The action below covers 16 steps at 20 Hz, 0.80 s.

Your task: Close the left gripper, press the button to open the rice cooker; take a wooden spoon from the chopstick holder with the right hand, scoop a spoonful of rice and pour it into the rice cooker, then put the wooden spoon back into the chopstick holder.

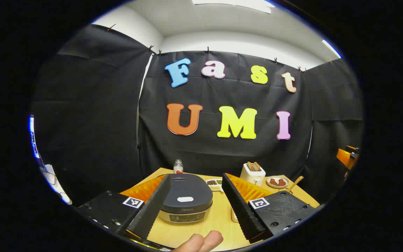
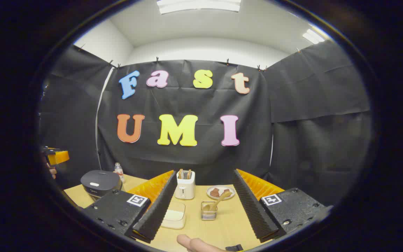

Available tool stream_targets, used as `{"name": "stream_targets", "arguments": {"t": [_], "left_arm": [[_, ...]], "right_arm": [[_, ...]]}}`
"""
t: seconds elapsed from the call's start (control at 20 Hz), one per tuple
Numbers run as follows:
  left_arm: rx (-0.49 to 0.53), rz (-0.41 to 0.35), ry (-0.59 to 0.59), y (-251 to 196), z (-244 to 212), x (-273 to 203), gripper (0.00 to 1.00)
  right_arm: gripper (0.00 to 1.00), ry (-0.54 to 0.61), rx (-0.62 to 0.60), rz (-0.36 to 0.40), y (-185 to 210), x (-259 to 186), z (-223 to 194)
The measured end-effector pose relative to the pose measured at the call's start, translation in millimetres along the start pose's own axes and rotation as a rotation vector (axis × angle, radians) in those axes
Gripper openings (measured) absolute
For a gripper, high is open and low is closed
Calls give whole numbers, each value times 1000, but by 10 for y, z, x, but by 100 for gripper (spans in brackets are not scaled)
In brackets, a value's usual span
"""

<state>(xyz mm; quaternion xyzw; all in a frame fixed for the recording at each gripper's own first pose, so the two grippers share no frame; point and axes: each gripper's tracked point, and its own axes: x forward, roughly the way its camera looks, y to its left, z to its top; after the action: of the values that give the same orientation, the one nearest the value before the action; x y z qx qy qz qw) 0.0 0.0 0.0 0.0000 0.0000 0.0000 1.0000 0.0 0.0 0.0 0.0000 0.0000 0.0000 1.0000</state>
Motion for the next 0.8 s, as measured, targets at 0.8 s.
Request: {"name": "stream_targets", "arguments": {"t": [0.8], "left_arm": [[41,0,34,-5,-150,48,94]], "right_arm": [[97,32,19,-12,-177,55,-158]]}}
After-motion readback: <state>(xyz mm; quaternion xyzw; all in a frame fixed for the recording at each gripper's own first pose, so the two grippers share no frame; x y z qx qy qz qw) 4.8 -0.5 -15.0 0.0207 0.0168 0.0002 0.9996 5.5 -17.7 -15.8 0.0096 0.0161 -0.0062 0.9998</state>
